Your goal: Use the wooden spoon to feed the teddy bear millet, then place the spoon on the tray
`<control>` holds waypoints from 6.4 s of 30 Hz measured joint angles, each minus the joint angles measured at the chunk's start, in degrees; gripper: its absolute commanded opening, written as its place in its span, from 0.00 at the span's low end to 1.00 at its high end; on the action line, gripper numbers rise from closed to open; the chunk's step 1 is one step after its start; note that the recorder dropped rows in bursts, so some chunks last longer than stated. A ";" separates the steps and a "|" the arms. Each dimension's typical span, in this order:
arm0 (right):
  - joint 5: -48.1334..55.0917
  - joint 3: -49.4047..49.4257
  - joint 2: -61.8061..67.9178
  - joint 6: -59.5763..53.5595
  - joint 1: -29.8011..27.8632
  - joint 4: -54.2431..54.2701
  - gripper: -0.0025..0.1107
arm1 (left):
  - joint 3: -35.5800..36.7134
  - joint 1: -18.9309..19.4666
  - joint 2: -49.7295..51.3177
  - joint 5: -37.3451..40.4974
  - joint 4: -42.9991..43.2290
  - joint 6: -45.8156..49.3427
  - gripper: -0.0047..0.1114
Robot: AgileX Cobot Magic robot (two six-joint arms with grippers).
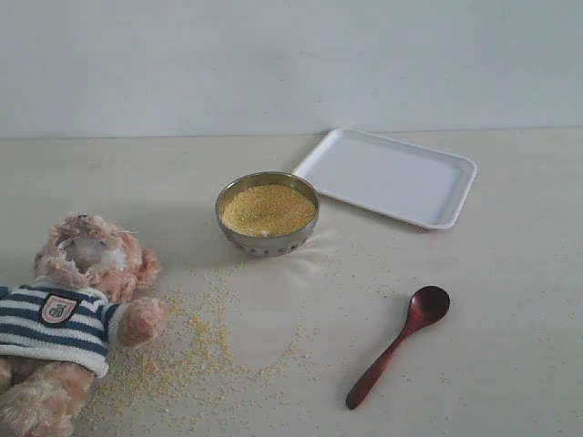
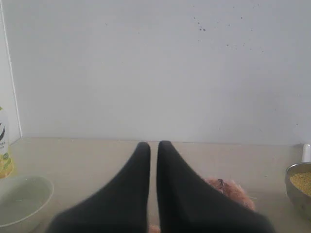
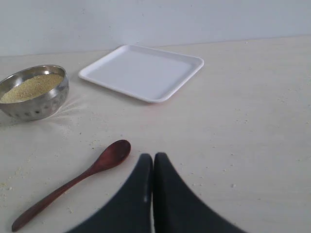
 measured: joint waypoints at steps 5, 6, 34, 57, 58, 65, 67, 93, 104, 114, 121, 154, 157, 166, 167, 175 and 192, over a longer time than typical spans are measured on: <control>0.00 0.00 0.00 0.00 0.00 0.00 0.02 | 0.00 0.00 0.00 0.00 0.00 0.00 0.08; 0.00 0.00 0.00 0.00 0.00 0.00 0.02 | 0.00 0.00 0.00 0.00 0.00 0.00 0.08; 0.00 0.00 0.00 0.00 0.00 0.10 0.02 | 0.00 0.00 0.00 0.00 0.00 0.00 0.08; 0.00 0.00 0.00 0.00 0.00 0.10 0.02 | 0.00 0.00 0.00 0.00 0.00 0.00 0.08; 0.00 0.00 0.00 0.00 0.00 0.10 0.02 | 0.00 0.00 0.00 0.00 0.00 0.00 0.08; 0.00 0.00 0.00 0.00 0.00 0.10 0.02 | 0.00 0.00 0.00 -0.12 0.00 0.00 0.08; 0.00 0.00 0.00 0.00 0.00 0.10 0.02 | 0.00 0.00 0.00 -1.68 0.00 -0.56 0.08; 0.00 0.00 0.00 0.00 0.00 0.10 0.02 | -12.23 0.00 4.26 18.37 -4.87 -31.04 0.08; 0.00 0.00 0.00 0.00 1.50 0.10 0.02 | -25.58 0.00 31.08 28.11 -12.87 -4.65 0.08; 0.00 0.00 0.00 0.00 1.50 0.10 0.02 | -28.95 0.00 53.40 28.72 -27.21 17.21 0.08; 0.00 0.00 0.00 0.00 1.50 0.10 0.02 | -30.11 8.38 55.47 33.67 -37.71 33.88 0.08; 0.00 0.00 0.00 0.00 1.50 0.10 0.02 | -29.76 18.84 69.57 41.01 -46.33 47.71 0.73; 0.00 0.00 0.00 0.00 1.50 0.10 0.02 | -28.77 18.84 69.57 39.59 -46.18 46.97 0.73; 0.00 0.00 0.00 0.00 1.50 0.10 0.02 | -27.50 18.84 70.19 35.76 -46.80 46.65 0.73; 0.00 0.00 0.00 0.00 1.50 0.10 0.02 | -27.50 18.84 70.83 35.63 -46.92 46.65 0.73; 0.49 0.00 0.00 0.00 1.50 0.10 0.02 | -27.50 18.84 77.11 36.63 -55.87 53.21 0.73; 0.61 0.00 0.00 0.00 1.50 0.10 0.02 | -27.50 18.84 90.26 35.86 -66.34 62.79 0.66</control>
